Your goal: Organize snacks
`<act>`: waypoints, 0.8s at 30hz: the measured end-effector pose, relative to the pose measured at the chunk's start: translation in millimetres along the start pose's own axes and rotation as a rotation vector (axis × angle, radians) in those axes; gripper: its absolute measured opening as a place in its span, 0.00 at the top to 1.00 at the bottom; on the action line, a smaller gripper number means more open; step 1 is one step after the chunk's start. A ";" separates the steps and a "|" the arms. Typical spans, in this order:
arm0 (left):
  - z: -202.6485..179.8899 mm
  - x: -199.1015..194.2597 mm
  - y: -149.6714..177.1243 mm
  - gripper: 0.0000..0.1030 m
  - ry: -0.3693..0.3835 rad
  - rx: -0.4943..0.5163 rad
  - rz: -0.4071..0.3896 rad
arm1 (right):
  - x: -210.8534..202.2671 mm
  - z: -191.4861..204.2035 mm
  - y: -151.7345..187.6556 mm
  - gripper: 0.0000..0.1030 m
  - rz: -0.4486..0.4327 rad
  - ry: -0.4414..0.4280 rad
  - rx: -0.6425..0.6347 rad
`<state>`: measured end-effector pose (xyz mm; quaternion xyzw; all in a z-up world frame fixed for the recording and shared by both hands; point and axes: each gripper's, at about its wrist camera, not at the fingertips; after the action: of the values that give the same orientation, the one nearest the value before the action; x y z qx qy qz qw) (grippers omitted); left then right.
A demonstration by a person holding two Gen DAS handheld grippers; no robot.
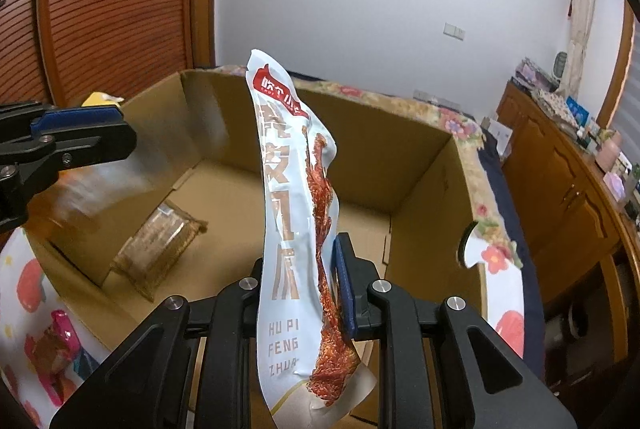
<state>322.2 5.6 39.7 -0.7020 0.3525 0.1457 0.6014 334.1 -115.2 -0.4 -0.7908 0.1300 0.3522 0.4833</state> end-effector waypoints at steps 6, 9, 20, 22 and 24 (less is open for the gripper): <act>3.3 -2.1 6.4 0.63 0.009 -0.011 0.007 | 5.5 0.1 7.2 0.76 0.023 -0.025 0.025; 5.6 -6.9 9.7 0.62 0.011 -0.012 -0.001 | 6.3 -4.3 9.2 0.75 0.023 -0.051 0.050; 16.9 -22.7 21.5 0.56 0.009 -0.004 -0.024 | -3.3 -6.7 12.2 0.75 -0.009 -0.105 0.073; 18.6 -27.7 25.0 0.54 0.003 0.002 -0.034 | -8.3 -7.2 13.0 0.75 -0.024 -0.116 0.075; 18.7 -32.5 28.7 0.54 0.003 0.014 -0.043 | -17.1 -5.6 13.7 0.75 -0.047 -0.125 0.068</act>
<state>284.1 32.9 34.5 -0.7055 0.3393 0.1293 0.6087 316.7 -129.1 3.6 -0.7533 0.0926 0.3849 0.5252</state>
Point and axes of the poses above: each gripper's, at about its wrist camera, not at the fingertips, and x roughly the way its jaws point, z to its left, y to its underside, and after that the axes turned 13 degrees about -x, right-handed
